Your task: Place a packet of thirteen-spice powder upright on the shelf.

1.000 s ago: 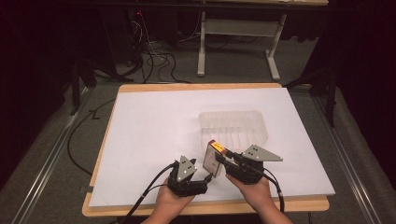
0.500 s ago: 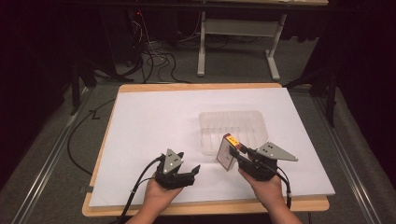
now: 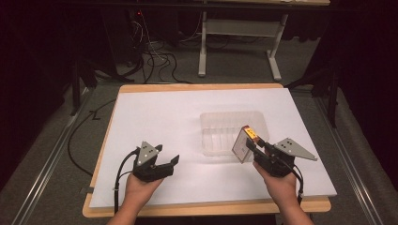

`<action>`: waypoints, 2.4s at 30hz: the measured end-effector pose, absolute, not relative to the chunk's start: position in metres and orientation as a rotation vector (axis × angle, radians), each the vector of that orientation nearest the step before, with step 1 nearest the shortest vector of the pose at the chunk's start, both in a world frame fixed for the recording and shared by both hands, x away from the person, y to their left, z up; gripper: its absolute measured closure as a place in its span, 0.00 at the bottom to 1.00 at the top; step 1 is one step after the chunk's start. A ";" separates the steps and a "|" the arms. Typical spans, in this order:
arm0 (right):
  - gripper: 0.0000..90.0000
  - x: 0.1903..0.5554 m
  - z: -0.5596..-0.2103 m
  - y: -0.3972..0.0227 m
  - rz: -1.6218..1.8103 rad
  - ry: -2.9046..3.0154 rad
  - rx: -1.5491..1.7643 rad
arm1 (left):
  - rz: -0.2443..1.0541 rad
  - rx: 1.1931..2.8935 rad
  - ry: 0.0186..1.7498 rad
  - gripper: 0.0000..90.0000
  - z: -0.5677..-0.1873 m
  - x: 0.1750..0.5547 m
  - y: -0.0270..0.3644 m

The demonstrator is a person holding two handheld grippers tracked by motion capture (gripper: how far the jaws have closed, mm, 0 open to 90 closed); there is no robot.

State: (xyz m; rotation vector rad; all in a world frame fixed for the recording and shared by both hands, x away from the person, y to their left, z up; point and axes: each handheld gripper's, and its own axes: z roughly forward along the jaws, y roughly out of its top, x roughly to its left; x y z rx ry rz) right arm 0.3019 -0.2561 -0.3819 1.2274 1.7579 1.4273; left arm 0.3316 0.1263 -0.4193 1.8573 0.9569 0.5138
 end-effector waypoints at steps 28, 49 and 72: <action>0.76 0.351 -0.369 -0.244 1.232 1.546 1.322 | 0.563 1.905 0.941 0.30 -0.426 0.324 0.134; 0.76 0.373 -0.379 -0.228 1.149 1.460 1.386 | 0.559 1.940 0.929 0.29 -0.427 0.324 0.131; 0.76 0.382 -0.397 -0.219 1.079 1.434 1.408 | 0.550 1.959 0.924 0.29 -0.429 0.324 0.131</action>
